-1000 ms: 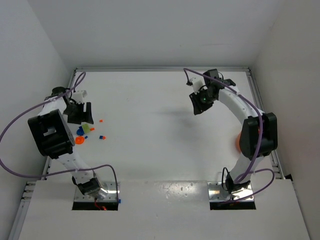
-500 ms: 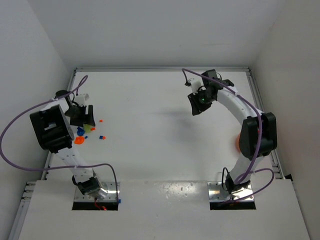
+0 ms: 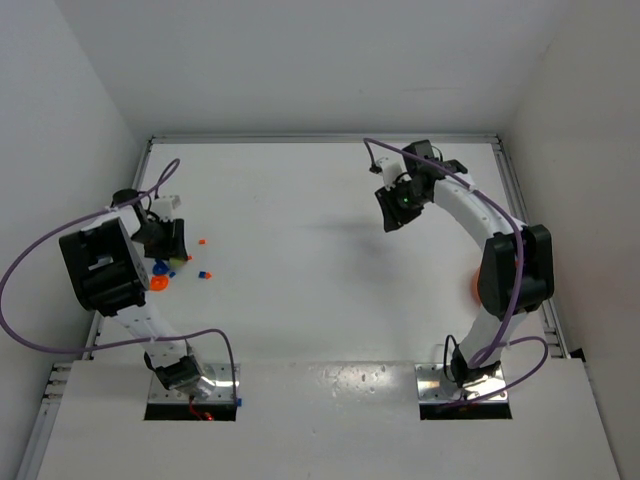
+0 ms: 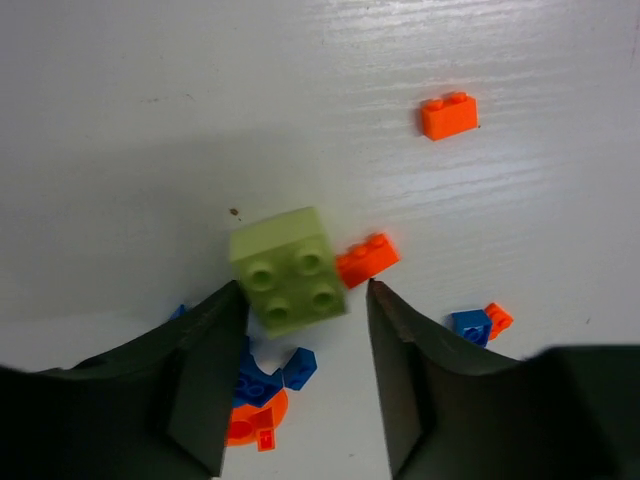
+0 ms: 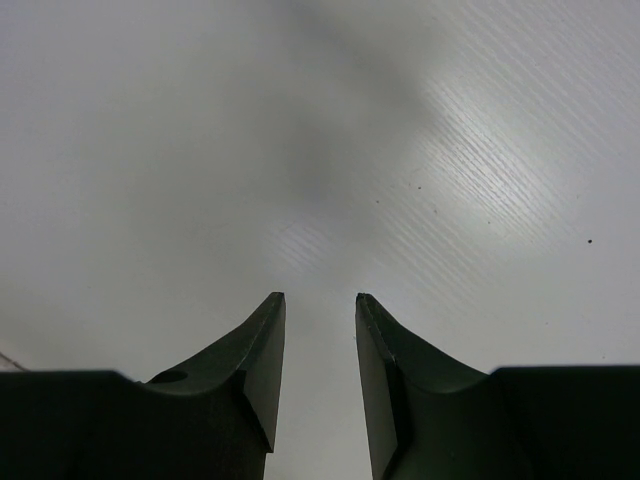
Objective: Sort the legos into containers by color
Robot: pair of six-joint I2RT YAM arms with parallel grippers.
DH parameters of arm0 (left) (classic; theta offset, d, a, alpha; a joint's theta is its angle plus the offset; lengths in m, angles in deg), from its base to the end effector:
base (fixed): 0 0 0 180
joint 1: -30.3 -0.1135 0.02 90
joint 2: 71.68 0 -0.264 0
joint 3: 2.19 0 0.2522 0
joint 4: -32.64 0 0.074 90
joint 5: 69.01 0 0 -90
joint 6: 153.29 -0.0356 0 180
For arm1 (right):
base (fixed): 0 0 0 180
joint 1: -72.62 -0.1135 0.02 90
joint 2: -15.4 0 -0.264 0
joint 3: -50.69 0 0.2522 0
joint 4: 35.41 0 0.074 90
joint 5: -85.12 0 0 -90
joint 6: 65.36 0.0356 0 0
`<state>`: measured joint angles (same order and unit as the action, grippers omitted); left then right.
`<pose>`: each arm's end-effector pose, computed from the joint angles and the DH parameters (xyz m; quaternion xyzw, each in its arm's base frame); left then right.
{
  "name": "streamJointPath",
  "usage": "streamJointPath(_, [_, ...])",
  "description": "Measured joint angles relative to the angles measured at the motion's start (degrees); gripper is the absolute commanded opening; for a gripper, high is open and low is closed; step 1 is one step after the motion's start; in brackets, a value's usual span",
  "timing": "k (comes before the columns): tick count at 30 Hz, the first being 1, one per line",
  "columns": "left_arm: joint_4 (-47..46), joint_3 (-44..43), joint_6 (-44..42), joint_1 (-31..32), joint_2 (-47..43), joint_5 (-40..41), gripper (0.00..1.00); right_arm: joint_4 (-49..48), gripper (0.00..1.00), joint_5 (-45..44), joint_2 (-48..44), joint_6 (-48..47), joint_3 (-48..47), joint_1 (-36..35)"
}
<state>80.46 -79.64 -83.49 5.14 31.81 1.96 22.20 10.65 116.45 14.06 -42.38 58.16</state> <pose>0.3110 0.1332 0.1561 -0.0191 0.9766 -0.0976 0.1909 0.3512 0.1004 0.2390 -0.2378 0.9392 0.1391 0.2049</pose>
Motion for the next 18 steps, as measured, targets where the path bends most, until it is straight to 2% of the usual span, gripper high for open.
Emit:
streamJointPath(4, [0.04,0.22,0.33,0.00,0.02,0.11,0.35,-0.22,0.35,0.35,0.00,0.59,0.00,-0.22])
streamJointPath(7, [0.31,0.09,0.63,0.00,0.02,-1.09,0.29,-1.11,0.35,2.14,0.00,1.70,0.20,-0.42])
streamJointPath(10, [1.53,0.09,-0.37,0.00,-0.09,-4.72,0.29,-2.75,0.35,5.90,-0.02,3.41,1.22,-0.74])
streamJointPath(13, [4.22,0.07,-3.17,-0.07,-2.14,-11.63,0.30,-3.04,0.35,10.93,0.37,5.42,0.87,-1.64])
streamJointPath(18, [10.97,-3.87,-10.54,2.27,-12.61,-22.14,0.30,-0.46,0.36,22.82,6.49,9.27,-8.15,-3.48])
